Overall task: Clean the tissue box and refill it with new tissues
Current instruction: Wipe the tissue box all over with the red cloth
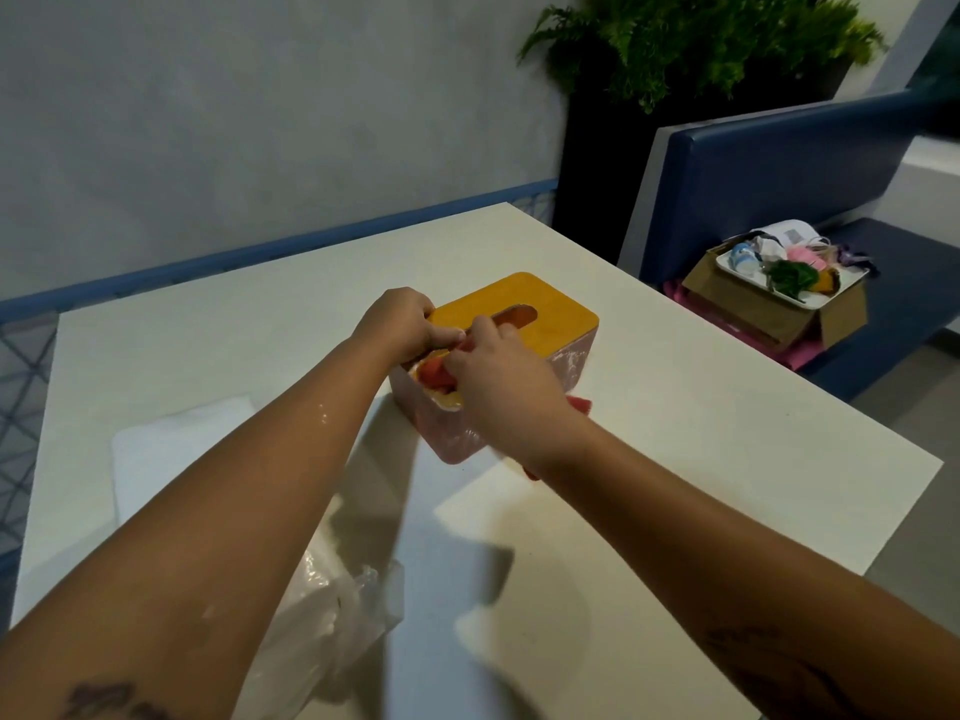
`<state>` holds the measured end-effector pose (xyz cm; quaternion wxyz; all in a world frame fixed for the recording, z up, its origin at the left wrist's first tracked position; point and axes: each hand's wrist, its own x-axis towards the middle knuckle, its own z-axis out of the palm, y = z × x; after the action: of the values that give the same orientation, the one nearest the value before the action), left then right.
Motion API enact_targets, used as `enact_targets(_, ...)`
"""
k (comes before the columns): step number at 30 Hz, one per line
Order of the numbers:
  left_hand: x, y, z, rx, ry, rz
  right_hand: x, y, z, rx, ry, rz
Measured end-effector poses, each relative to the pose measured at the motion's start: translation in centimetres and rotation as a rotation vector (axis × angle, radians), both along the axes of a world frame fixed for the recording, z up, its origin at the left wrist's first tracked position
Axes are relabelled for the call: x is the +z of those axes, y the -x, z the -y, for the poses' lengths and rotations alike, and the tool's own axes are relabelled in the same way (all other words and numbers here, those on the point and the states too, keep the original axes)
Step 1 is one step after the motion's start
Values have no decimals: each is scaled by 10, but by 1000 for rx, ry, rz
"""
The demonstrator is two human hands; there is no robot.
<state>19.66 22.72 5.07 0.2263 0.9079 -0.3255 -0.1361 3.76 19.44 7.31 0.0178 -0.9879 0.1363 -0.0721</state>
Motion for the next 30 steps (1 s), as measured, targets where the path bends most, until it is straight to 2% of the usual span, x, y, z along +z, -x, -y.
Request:
enact_targets(3,1,1,0,-2,-5,-8,4,16,3,186,8,-45)
enact_targets(5,2,1,0,-3,-12,-21,5,21,15,230,25,-63)
enact_targets(10,1,2,2,2,-23,-25,7,20,46,74,38,-80)
enact_targets(14,1,1,2,-3,-14,-33,6,5,32,-52,41,-66)
enact_targets(16,3,2,2,-7,-20,-28,4,1,16,-31,29,-39)
enact_targets(20,1,1,0,9,6,-10,-2,6,-5,140,0,19)
enact_targets(24,1,1,0,1,10,-36,0,20,9,232,13,-46)
enact_targets(27,-1,-1,0,-16,10,-21,2,28,30,190,25,-49)
enact_targets(30,-2,-1,1,-9,5,-6,2,29,54,33,-2,-30)
